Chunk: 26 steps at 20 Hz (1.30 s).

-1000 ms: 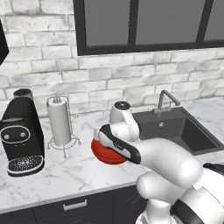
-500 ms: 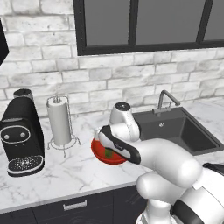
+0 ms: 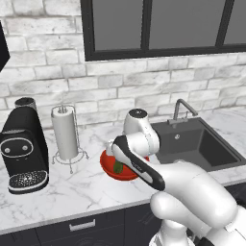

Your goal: Pick the cucumbers from the cabinet and place them in one bowl. Pick the potato from the sink and place it in the other bowl.

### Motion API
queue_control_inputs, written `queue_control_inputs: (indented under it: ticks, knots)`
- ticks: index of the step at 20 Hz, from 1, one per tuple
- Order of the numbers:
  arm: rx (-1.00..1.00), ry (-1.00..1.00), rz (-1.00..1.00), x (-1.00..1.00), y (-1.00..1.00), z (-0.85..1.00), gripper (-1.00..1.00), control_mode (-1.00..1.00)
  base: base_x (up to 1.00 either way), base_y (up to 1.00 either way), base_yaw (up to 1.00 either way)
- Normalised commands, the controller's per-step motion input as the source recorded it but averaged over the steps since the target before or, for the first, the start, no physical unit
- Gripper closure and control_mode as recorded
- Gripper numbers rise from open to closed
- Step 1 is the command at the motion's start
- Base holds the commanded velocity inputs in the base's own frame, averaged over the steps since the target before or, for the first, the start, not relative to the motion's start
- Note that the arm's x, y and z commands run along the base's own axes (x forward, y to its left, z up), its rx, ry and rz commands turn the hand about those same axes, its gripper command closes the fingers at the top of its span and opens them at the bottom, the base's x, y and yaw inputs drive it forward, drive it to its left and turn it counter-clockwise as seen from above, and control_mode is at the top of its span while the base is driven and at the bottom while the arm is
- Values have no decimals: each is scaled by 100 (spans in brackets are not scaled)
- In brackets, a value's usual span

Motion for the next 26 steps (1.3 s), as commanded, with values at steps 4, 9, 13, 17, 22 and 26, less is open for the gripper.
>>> queue_control_inputs:
  ticks: [4,9,13,17,22,26]
  knots:
    - [0,-7,1,-100,-9,17,-100,-100,0,0,0]
    - [0,-2,6,-58,-35,21,-100,-100,0,0,0]
    - [-1,0,15,-13,-61,41,-100,-100,0,0,0]
    - [0,0,16,-12,-60,65,-100,-100,0,0,0]
    - [1,4,3,-43,-41,68,-100,-100,0,0,0]
    - [2,9,-1,-58,-36,28,-100,-100,0,0,0]
